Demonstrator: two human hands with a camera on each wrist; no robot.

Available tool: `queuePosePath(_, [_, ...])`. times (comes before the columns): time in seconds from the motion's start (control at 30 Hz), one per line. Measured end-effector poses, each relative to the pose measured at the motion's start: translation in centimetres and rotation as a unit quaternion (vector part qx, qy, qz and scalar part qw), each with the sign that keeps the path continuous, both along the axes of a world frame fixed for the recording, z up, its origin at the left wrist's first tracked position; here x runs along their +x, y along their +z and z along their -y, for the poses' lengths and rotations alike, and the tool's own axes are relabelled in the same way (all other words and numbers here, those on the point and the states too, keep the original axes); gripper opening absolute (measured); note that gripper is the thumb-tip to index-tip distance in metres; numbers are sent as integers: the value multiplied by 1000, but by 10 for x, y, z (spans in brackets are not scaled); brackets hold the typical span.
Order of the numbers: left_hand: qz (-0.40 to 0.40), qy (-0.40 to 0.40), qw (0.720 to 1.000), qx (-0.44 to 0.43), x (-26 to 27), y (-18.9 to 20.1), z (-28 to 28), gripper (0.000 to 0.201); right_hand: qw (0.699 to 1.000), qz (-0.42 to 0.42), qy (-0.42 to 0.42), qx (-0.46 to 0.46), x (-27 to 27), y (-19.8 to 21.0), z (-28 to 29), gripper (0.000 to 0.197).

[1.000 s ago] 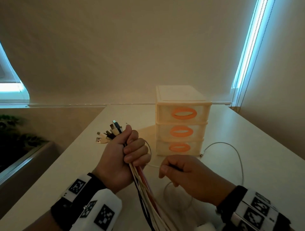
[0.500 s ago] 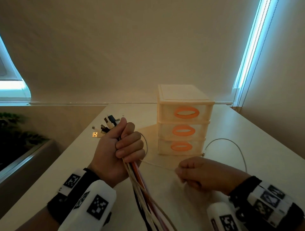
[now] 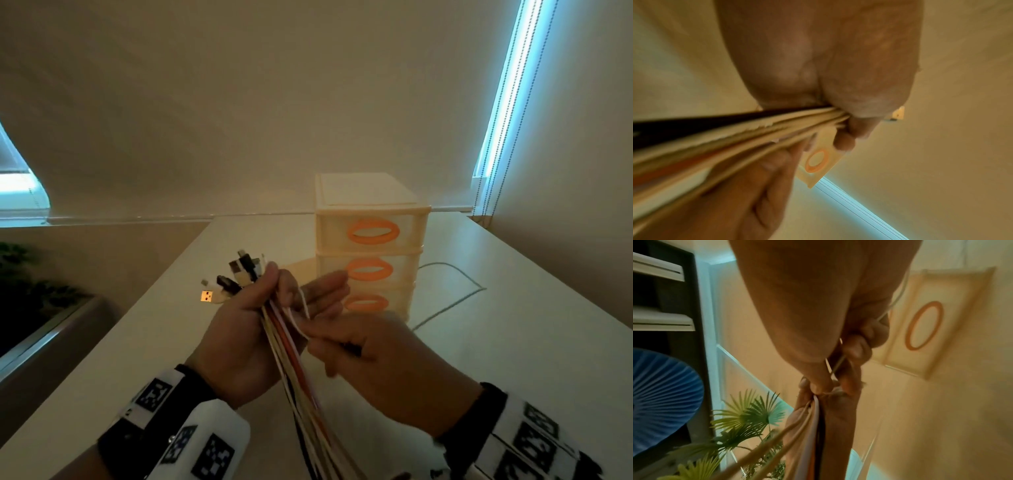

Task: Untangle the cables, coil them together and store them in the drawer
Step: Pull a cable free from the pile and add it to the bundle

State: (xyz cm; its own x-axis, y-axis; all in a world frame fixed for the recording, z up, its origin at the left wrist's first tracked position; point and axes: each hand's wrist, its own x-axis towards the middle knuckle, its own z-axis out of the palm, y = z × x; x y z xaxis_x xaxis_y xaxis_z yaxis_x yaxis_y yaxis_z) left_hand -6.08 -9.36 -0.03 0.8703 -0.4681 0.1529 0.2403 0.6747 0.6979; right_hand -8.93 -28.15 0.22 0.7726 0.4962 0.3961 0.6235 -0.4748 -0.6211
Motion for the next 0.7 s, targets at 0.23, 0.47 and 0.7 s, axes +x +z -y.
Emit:
queuePosePath(0.23, [-11, -34, 996, -78, 7, -2, -9, 49, 988, -95, -100, -65, 17, -7, 30, 26])
queuePosePath(0.47, [10, -88, 994, -67, 12, -2, -19, 49, 981, -169, -36, -87, 19, -11, 30, 18])
queuePosePath(0.7, [-7, -133, 991, -27, 13, -1, -21, 46, 959, -178, -206, -81, 31, -12, 40, 39])
